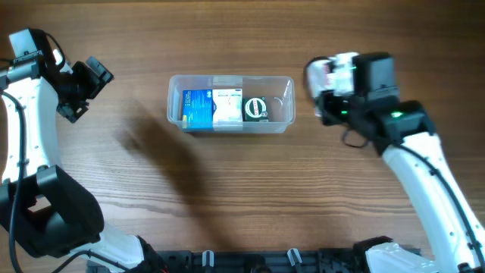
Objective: Pack container
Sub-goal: 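Lift the Panadol box and carry it over the container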
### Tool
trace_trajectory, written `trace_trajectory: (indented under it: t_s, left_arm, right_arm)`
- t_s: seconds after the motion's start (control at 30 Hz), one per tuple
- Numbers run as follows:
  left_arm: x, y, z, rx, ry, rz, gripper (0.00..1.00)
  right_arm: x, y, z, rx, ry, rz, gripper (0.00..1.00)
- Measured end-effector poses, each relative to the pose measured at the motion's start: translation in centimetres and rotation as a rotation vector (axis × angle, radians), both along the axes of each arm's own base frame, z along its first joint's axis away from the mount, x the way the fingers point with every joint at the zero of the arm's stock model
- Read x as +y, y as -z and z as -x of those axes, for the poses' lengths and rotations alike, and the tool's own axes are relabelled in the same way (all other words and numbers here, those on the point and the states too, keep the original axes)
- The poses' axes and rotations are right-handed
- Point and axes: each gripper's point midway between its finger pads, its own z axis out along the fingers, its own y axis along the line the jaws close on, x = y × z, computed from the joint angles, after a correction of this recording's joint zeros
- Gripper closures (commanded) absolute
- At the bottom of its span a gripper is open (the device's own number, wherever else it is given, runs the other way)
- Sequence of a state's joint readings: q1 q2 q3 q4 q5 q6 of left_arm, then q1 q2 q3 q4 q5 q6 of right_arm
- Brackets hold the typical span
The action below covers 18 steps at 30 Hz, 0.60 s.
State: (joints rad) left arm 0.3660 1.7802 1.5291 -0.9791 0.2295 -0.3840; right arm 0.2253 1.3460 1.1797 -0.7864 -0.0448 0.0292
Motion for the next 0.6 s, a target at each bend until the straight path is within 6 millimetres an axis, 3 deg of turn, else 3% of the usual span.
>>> trace_trajectory:
  t_s: [0.07,0.37,0.47,0.6]
  left_arm:
    - [0.0,0.0,0.0,0.000,0.000,0.000,0.00]
    - [0.0,0.0,0.0,0.000,0.000,0.000,0.00]
    - [0.0,0.0,0.0,0.000,0.000,0.000,0.00]
    - [0.0,0.0,0.0,0.000,0.000,0.000,0.00]
  right_arm:
    - [3.7,-0.9,0.0,-0.058,-0.104,-0.009,0.55]
    - [16.1,-4.7,0.3,-0.351,-0.434,0.003,0.56]
    - [19.2,-4.6,0.6,-0.402,-0.515,0.009,0.56]
    - [22.2,-2.6,0.5,-0.427,-0.616,0.061,0.57]
